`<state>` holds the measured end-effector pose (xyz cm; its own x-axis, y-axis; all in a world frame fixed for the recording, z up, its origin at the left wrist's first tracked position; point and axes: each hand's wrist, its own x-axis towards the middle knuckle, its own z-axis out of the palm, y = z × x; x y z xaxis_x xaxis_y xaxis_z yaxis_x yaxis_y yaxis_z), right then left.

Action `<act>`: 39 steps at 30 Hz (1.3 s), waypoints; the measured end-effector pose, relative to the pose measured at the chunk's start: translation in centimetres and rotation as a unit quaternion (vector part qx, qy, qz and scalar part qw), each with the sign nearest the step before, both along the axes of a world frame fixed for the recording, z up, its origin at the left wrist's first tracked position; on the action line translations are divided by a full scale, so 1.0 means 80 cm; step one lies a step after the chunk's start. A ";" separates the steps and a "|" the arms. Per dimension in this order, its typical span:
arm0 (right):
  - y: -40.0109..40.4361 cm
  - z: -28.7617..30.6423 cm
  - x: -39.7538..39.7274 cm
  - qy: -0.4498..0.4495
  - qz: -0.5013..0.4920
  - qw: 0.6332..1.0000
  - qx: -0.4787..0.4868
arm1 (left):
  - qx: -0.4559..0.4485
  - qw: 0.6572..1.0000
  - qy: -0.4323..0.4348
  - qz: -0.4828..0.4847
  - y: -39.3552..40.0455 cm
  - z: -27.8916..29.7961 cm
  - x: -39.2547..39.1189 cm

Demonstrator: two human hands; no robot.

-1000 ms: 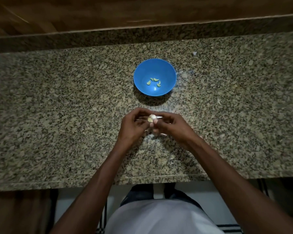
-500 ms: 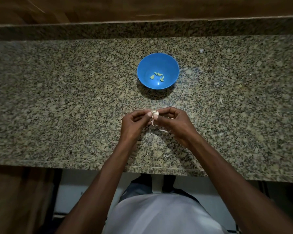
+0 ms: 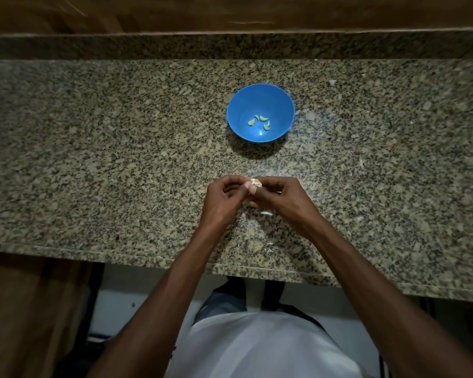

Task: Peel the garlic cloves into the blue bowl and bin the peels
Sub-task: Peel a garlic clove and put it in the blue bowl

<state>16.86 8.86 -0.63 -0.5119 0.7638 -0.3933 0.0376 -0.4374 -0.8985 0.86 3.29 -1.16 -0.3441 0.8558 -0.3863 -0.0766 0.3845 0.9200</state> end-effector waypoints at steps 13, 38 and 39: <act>0.000 -0.022 -0.007 -0.109 0.063 0.989 0.075 | -0.080 0.994 -0.003 -0.074 -0.005 -0.006 -0.023; 0.014 -0.020 -0.042 -0.293 0.076 0.920 0.249 | -0.144 0.986 0.068 0.047 -0.019 -0.016 -0.028; 0.022 -0.019 -0.044 -0.304 0.086 0.918 0.238 | -0.136 0.989 0.001 0.063 -0.023 -0.017 -0.031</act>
